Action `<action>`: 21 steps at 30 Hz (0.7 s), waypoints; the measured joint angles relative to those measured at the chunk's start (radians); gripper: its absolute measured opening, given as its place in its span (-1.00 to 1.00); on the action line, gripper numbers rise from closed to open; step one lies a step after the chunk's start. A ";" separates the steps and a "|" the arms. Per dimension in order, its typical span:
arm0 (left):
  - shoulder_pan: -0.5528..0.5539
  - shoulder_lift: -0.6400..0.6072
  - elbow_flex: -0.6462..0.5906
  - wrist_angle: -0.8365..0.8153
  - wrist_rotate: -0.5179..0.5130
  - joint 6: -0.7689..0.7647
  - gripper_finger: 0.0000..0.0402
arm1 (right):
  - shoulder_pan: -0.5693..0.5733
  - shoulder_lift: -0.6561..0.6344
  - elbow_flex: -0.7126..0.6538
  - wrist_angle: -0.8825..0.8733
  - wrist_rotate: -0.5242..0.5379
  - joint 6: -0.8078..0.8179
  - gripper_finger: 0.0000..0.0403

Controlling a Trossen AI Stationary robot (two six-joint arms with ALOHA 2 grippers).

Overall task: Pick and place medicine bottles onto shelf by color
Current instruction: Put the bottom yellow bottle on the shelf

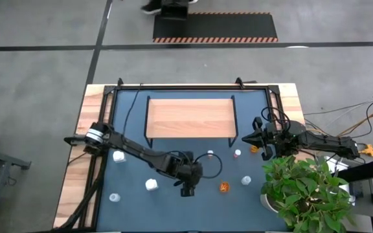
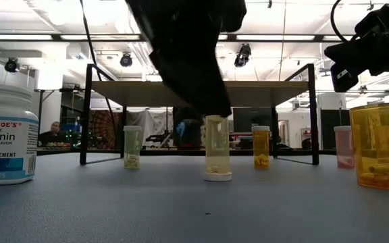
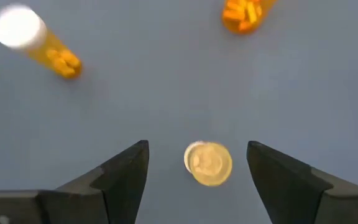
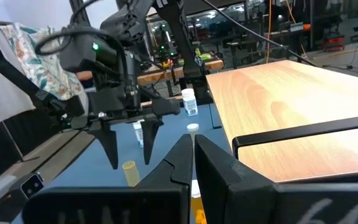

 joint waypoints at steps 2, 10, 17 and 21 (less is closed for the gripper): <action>-0.001 -0.002 -0.012 0.007 0.004 -0.005 0.25 | 0.000 0.000 0.000 0.000 0.000 0.001 -0.96; 0.000 -0.007 -0.025 0.031 0.012 -0.017 0.00 | 0.000 0.000 0.000 -0.001 0.000 0.002 -0.96; 0.000 -0.007 -0.025 0.031 0.015 0.001 -0.35 | 0.000 0.000 0.000 -0.001 0.001 0.002 -0.96; 0.000 -0.007 -0.025 0.031 0.025 0.001 -0.52 | 0.000 0.000 0.000 -0.001 0.001 0.002 -0.96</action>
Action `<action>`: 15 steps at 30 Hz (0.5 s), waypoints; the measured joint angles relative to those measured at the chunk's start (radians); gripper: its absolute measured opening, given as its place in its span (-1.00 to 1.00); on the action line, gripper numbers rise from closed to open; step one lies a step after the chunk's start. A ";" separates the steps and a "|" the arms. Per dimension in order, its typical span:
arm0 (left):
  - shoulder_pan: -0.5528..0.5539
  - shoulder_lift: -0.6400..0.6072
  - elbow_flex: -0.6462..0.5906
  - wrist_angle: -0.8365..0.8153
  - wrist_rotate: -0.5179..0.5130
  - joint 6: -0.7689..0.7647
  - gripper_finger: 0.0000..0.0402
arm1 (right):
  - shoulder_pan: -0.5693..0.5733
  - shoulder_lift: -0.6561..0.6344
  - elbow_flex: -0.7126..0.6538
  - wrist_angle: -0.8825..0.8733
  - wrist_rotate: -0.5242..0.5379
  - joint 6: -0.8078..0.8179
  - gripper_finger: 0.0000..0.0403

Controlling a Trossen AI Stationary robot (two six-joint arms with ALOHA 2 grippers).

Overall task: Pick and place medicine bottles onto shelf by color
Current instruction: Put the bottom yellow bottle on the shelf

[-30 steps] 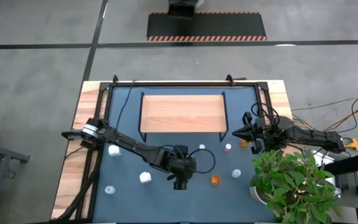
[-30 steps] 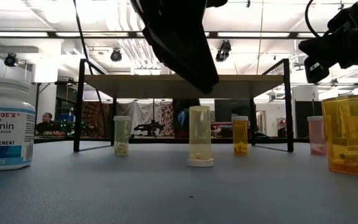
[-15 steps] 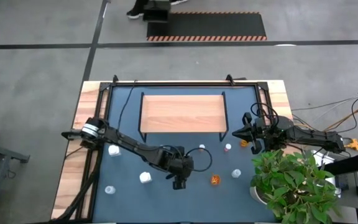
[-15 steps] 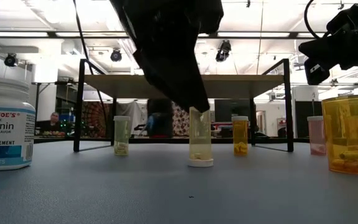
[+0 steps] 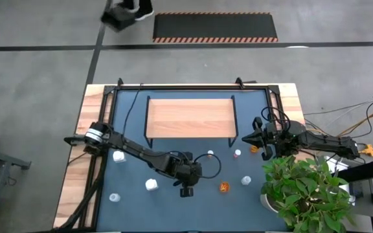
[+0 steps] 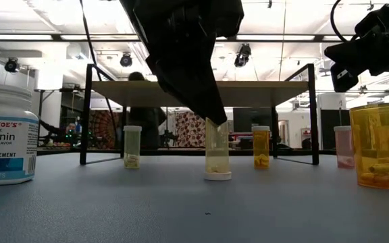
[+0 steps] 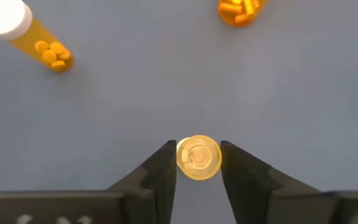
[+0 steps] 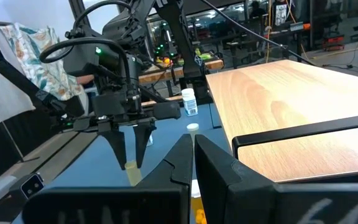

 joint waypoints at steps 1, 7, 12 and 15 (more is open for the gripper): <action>0.000 0.000 0.000 0.001 0.004 0.000 -0.55 | 0.000 0.000 0.000 0.000 0.000 0.000 -0.96; 0.000 -0.001 0.000 0.002 0.008 0.001 -0.63 | 0.000 0.000 0.000 0.000 0.000 -0.001 -0.96; -0.003 -0.027 0.000 0.011 -0.015 0.040 -0.61 | 0.000 0.000 0.000 0.000 0.001 -0.012 -0.96; -0.014 -0.068 0.006 0.037 -0.072 0.108 -0.61 | 0.000 0.000 0.000 0.000 0.001 -0.037 -0.96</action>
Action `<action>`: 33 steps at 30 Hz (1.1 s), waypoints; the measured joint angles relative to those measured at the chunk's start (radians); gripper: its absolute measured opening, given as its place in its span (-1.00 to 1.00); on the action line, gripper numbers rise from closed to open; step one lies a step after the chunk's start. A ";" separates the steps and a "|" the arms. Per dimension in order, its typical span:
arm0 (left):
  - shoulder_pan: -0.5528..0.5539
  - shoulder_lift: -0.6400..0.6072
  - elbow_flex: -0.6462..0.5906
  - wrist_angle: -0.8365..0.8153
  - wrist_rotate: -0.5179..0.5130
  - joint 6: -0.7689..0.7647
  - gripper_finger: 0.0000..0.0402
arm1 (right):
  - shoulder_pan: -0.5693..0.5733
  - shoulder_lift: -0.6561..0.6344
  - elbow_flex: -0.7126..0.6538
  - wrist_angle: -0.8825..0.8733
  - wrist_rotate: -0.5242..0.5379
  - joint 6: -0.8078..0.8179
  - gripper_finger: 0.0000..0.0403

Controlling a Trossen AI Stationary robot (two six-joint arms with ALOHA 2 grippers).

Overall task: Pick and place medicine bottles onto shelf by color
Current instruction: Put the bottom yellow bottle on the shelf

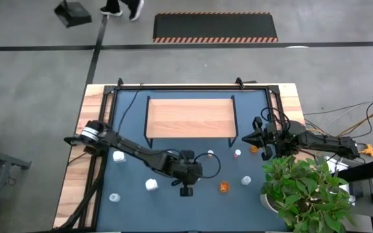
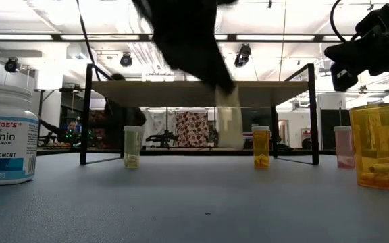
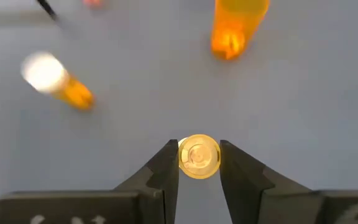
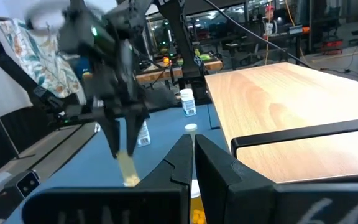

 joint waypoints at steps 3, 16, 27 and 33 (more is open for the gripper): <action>-0.013 -0.052 -0.004 0.085 -0.065 0.100 -0.61 | 0.000 -0.001 0.000 0.001 0.000 -0.031 -0.96; -0.044 -0.183 -0.074 0.478 -0.178 0.561 -0.61 | 0.002 0.000 0.000 0.321 -0.054 -0.092 -0.96; -0.007 -0.219 -0.326 1.071 -0.187 0.829 -0.61 | 0.002 0.043 0.064 0.462 -0.002 -0.143 -0.96; 0.021 -0.282 -0.431 1.220 -0.186 0.845 -0.61 | 0.002 0.143 0.139 0.458 0.066 -0.164 -0.95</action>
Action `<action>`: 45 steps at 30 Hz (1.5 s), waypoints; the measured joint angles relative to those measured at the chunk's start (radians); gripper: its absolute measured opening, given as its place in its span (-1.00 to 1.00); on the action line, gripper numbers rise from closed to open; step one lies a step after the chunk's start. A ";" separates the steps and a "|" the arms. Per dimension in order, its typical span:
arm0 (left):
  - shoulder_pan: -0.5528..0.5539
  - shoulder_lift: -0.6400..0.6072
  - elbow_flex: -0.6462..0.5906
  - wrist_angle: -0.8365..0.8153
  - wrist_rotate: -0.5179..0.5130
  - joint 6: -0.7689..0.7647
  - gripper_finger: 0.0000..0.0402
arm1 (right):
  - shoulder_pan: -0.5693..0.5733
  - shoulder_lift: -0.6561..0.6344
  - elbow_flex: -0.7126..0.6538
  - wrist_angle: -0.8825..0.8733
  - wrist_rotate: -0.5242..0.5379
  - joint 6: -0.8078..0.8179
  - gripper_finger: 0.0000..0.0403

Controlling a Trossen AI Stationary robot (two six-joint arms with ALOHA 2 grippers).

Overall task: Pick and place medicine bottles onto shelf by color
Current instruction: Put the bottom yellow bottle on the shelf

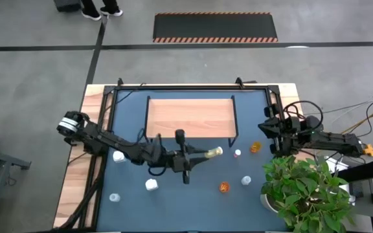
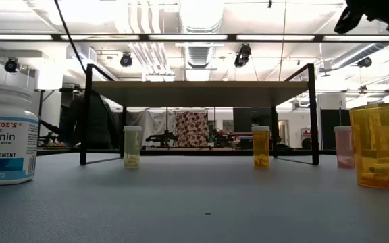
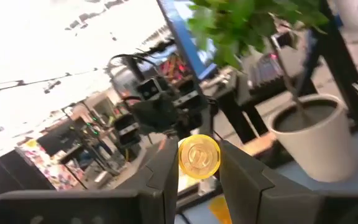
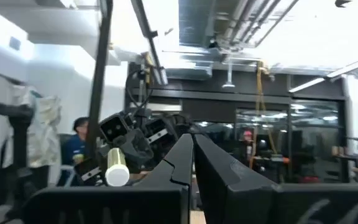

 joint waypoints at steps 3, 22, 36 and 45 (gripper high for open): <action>0.007 -0.032 -0.047 0.069 0.002 0.002 -0.61 | 0.000 0.082 0.044 -0.002 0.043 -0.022 -0.95; 0.018 -0.216 -0.251 0.301 0.006 0.108 -0.61 | 0.019 0.609 0.323 0.106 -0.016 -0.094 -0.10; 0.020 -0.214 -0.254 0.306 0.005 0.156 -0.61 | 0.059 0.958 0.348 0.629 -0.057 0.002 0.00; 0.020 -0.212 -0.286 0.324 0.005 0.158 -0.61 | 0.061 1.067 0.492 0.591 -0.119 0.004 0.13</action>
